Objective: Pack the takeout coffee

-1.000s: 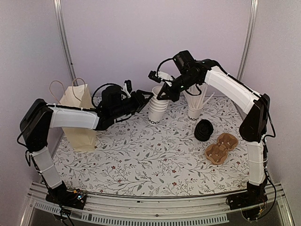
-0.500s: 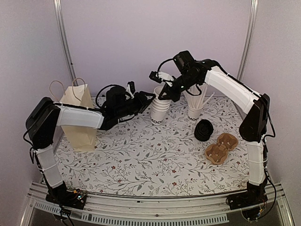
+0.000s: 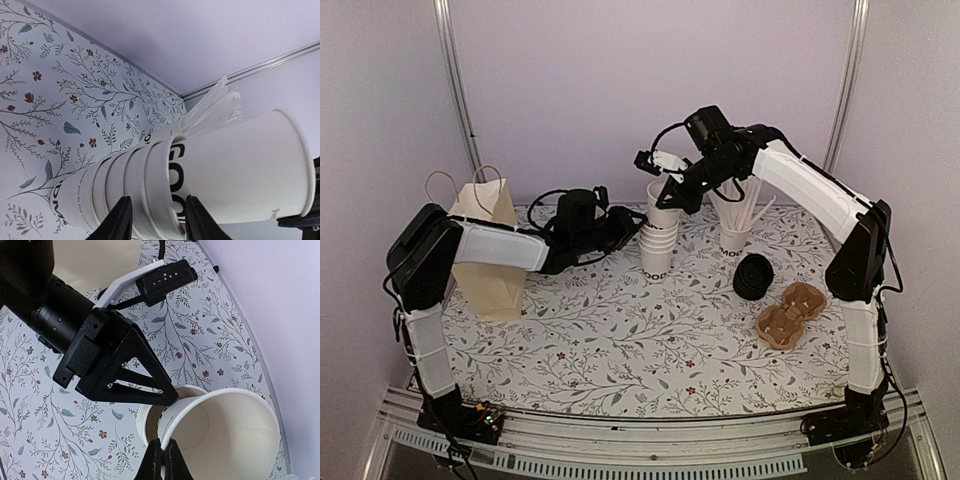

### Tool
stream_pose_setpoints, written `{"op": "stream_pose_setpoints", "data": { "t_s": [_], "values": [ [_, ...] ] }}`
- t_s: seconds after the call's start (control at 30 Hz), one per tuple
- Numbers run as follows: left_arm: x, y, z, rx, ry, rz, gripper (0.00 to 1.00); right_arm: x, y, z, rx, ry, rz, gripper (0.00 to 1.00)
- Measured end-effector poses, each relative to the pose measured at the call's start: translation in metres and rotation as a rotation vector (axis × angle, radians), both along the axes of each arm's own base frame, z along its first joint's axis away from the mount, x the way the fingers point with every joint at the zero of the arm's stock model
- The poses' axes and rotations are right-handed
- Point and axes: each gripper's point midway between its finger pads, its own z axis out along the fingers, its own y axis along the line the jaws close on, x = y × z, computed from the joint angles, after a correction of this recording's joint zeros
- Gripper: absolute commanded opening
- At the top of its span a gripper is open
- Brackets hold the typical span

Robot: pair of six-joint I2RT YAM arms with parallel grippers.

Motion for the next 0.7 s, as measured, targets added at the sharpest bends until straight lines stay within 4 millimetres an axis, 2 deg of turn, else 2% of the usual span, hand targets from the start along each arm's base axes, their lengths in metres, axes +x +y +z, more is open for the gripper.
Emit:
{"op": "stream_pose_setpoints", "data": {
  "t_s": [0.1,0.37,0.47,0.57,0.7],
  "values": [
    [0.001,0.002,-0.001,0.011,-0.005,0.005,0.41,0.001,0.002,0.01,0.011,-0.027,0.001,0.0],
    [0.002,0.004,0.005,0.05,-0.053,0.004,0.5,0.0,0.003,0.016,-0.003,-0.065,0.005,0.0],
    [0.0,0.008,0.02,0.073,-0.095,0.001,0.52,-0.005,0.001,0.029,0.008,-0.088,0.01,0.0],
    [-0.003,0.014,0.043,0.096,-0.15,0.006,0.53,-0.015,-0.004,0.053,0.034,-0.121,0.016,0.0],
    [-0.011,0.022,0.073,0.131,-0.228,0.023,0.49,-0.031,-0.015,0.084,0.067,-0.163,0.023,0.0]
  ]
}}
